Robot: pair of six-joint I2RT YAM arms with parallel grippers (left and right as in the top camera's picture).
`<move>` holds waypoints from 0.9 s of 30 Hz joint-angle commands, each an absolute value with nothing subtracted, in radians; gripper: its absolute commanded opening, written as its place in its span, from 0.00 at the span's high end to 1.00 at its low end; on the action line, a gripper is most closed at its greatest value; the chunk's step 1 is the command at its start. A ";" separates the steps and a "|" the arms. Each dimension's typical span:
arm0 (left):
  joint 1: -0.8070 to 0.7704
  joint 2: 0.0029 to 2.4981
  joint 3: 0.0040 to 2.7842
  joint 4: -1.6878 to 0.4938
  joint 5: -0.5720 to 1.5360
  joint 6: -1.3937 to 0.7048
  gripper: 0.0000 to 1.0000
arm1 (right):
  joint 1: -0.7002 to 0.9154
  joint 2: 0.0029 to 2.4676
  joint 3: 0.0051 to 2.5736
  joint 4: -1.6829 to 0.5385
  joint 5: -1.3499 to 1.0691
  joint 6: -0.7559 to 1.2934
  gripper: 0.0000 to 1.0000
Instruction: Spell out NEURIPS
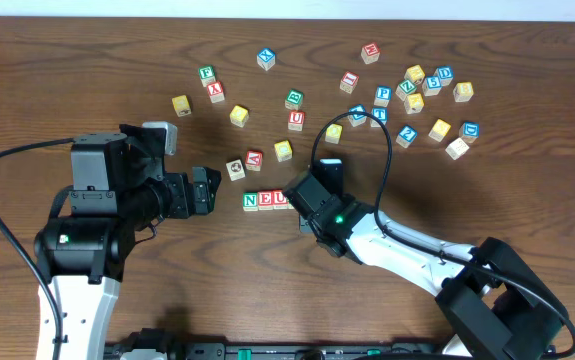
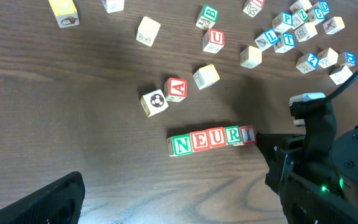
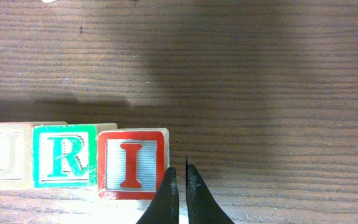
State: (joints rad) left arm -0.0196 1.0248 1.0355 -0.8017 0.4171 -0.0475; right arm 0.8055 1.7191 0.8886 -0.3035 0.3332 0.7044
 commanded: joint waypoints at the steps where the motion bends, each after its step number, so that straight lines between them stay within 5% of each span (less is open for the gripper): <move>1: -0.014 1.018 1.049 -0.800 0.426 -0.038 0.02 | 0.820 1.698 0.886 -0.304 0.338 0.690 0.99; 27: -0.014 1.018 1.049 -0.800 0.426 -0.038 0.02 | 0.664 1.510 1.064 -0.584 0.503 0.641 0.95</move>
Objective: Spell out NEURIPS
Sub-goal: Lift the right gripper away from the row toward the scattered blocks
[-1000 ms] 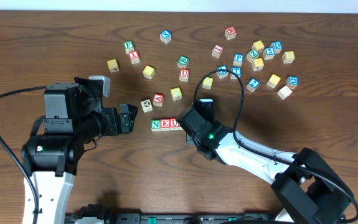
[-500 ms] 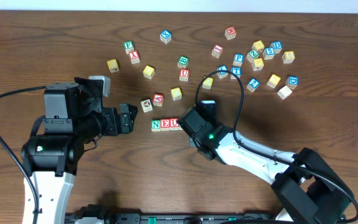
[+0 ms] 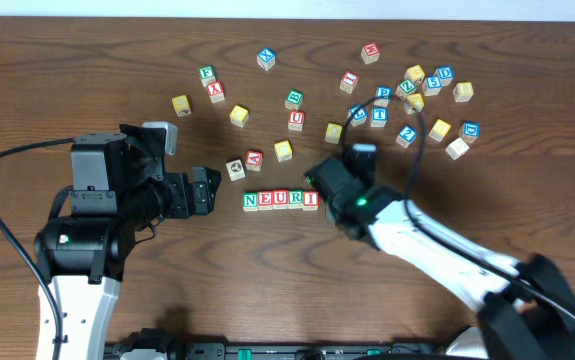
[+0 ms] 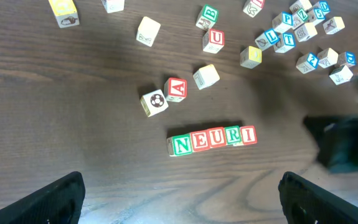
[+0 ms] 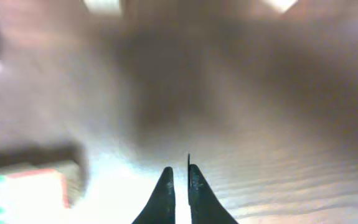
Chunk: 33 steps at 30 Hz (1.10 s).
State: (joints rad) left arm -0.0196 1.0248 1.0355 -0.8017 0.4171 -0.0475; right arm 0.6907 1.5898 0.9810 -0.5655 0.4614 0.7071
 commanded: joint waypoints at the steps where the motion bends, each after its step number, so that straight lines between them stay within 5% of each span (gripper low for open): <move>1: -0.014 1.018 1.049 -0.800 0.426 -0.038 0.02 | 0.658 1.495 1.085 -0.595 0.503 0.619 0.94; 15: -0.014 1.018 1.049 -0.800 0.426 -0.038 0.02 | 0.604 1.449 1.301 -0.806 0.369 0.525 0.82; 22: -0.014 1.018 1.049 -0.800 0.426 -0.038 0.02 | 0.596 1.449 1.301 -0.831 0.363 0.525 0.60; 33: -0.014 1.018 1.049 -0.800 0.426 -0.038 0.02 | 0.596 1.449 1.301 -0.833 0.363 0.525 0.54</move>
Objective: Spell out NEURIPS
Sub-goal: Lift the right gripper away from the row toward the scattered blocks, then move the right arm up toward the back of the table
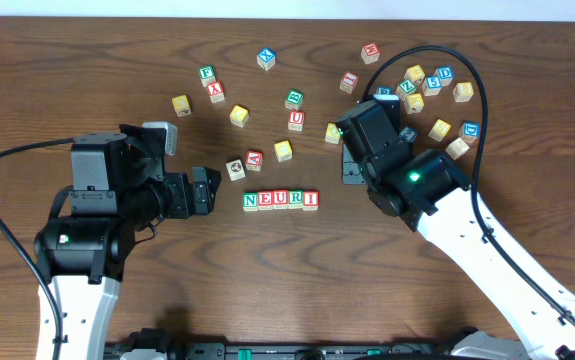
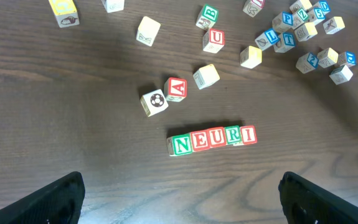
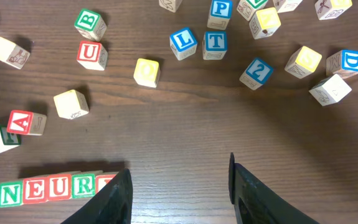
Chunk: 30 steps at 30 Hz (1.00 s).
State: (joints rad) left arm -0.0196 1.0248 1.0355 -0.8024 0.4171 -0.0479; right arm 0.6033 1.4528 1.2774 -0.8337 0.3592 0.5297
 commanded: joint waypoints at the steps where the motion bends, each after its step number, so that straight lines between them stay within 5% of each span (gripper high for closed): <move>1: -0.014 1.018 1.049 -0.800 0.426 -0.038 0.02 | 0.594 1.449 1.301 -0.833 0.363 0.525 0.54; 30: -0.014 1.018 1.049 -0.800 0.426 -0.038 0.02 | 0.507 1.449 1.309 -0.831 0.280 0.504 0.41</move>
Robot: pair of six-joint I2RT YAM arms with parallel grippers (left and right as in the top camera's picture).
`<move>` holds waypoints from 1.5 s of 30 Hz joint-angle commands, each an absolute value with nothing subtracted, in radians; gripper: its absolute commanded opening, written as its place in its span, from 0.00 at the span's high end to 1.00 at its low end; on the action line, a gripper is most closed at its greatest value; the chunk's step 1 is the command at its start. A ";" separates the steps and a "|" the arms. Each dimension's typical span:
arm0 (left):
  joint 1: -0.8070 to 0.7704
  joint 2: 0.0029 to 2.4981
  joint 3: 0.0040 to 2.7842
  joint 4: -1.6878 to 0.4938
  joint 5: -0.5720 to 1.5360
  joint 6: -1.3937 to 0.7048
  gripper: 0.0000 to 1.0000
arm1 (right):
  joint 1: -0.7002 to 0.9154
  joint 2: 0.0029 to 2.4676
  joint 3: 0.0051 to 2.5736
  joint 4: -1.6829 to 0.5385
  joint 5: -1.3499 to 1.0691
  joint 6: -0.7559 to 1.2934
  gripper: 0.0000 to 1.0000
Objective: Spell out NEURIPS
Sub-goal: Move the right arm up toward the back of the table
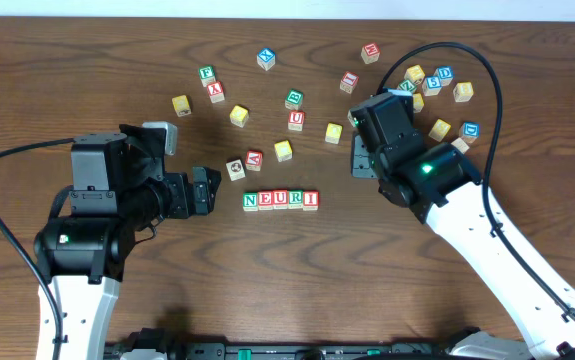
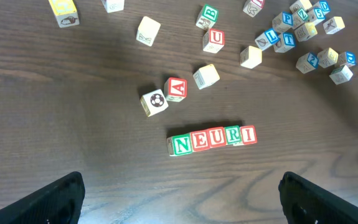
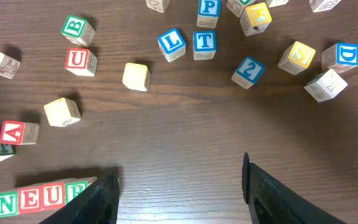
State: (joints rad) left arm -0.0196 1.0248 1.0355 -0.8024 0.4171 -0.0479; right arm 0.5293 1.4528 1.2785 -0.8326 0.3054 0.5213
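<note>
Five blocks reading NEURI (image 1: 281, 200) lie in a row at the table's middle, also seen in the left wrist view as the row (image 2: 211, 139). My right gripper (image 1: 359, 156) hangs open to the row's upper right, nothing between its fingers (image 3: 98, 199). Only the row's left part (image 3: 38, 198) shows in that view. A blue P block (image 3: 209, 7) and a yellow block that looks like S (image 3: 299, 55) lie loose ahead of it. My left gripper (image 1: 205, 190) stands open left of the row, wide apart and empty (image 2: 182, 199).
Loose letter blocks are scattered across the far half: blue L (image 3: 172, 42), T (image 3: 204, 42), 2 (image 3: 248, 68), D (image 3: 348, 54), red U (image 3: 79, 60), green B (image 3: 76, 28), red A (image 2: 176, 88) and a football block (image 2: 154, 102) just above the row.
My right gripper has shifted a little farther from the row, toward the cluster at the far right, still open. The left arm and the blocks have not moved.
My right gripper was shut with its tips against the right side of the I block at the row's end. Then it was shut and off to the row's right. Then it stood open higher up, between row and loose cluster, and now sits nearer the cluster.
</note>
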 commanded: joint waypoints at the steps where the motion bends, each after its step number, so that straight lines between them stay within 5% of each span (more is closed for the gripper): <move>1: -0.014 1.018 1.049 -0.800 0.426 -0.038 0.02 | 0.500 1.449 1.309 -0.830 0.273 0.500 0.41; 34: -0.014 1.018 1.049 -0.800 0.426 -0.038 0.02 | 0.229 1.503 1.351 -0.845 0.094 0.335 0.20; 45: -0.014 1.018 1.049 -0.800 0.426 -0.038 0.02 | 0.194 1.662 1.463 -0.906 0.095 0.305 0.21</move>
